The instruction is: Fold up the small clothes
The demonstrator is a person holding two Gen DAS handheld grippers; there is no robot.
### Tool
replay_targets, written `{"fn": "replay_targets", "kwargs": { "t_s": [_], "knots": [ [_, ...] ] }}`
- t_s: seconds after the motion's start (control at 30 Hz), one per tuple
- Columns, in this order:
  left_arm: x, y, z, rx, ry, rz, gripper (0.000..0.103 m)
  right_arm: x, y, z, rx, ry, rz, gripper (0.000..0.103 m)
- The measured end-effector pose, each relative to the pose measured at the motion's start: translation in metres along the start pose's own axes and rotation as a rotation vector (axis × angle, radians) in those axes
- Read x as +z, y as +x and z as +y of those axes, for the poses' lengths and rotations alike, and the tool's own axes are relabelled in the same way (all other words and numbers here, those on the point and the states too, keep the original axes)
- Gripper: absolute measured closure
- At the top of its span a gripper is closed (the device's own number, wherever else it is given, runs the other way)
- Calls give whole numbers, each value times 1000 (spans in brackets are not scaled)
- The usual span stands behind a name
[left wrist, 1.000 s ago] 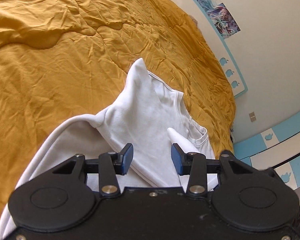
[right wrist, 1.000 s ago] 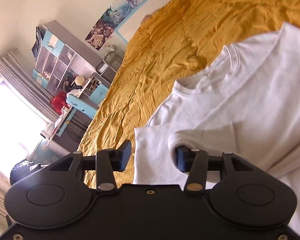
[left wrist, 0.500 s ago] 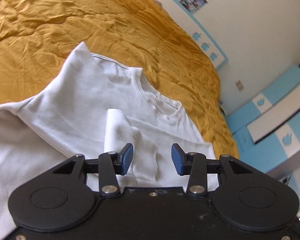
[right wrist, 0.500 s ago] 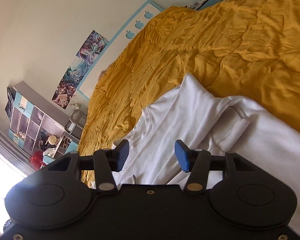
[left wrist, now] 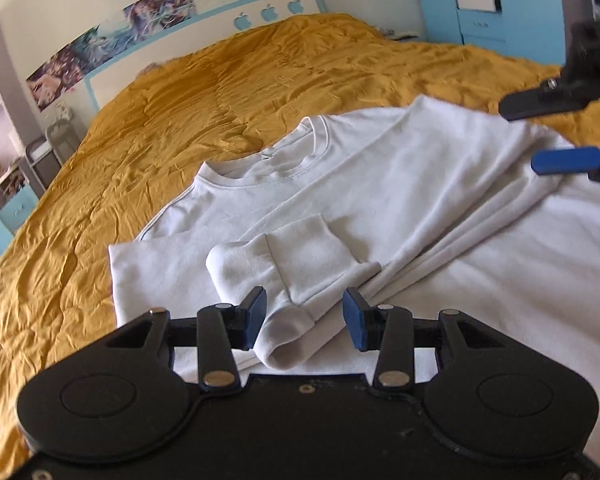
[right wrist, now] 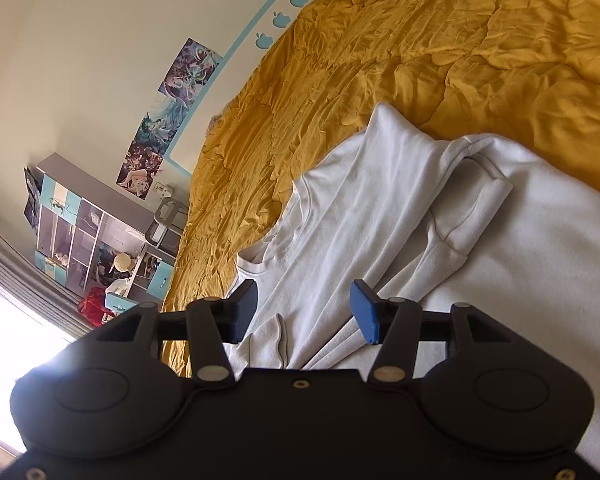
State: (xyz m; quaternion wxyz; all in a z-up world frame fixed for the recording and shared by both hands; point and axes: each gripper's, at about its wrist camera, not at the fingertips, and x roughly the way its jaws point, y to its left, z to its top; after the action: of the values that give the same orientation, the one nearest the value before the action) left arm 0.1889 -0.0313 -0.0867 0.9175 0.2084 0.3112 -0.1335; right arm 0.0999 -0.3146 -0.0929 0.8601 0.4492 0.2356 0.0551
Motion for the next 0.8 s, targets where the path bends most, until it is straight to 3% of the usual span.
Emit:
{"fn": "replay_targets", "kwargs": {
  "t_s": [0.17, 0.2, 0.23, 0.27, 0.37, 0.5, 0.63, 0.73, 0.8],
  "knots": [
    [-3, 8, -14, 17, 147, 12, 63, -2, 2, -4, -8, 21, 14, 48],
    [-3, 9, -16, 23, 173, 4, 69, -2, 3, -4, -9, 25, 18, 48],
    [-3, 9, -17, 19, 185, 3, 89, -3, 3, -5, -12, 29, 23, 47],
    [-3, 8, -18, 21, 190, -2, 100, -3, 4, -6, -14, 31, 27, 47],
    [-1, 5, -13, 30, 152, -30, 101, -4, 5, -8, -25, 37, 36, 47],
    [2, -16, 14, 91, -17, -142, 101, -3, 5, -8, -38, 27, 36, 46],
    [-9, -47, 60, 165, -304, -229, 101, 1, 2, -12, -58, 39, 22, 46],
    [-32, -47, 92, 201, -544, -180, 101, 3, -3, -18, -80, 50, 6, 46],
    [-53, -39, 108, 169, -713, -98, 95, 7, -6, -23, -107, 59, -4, 46]
  ]
}}
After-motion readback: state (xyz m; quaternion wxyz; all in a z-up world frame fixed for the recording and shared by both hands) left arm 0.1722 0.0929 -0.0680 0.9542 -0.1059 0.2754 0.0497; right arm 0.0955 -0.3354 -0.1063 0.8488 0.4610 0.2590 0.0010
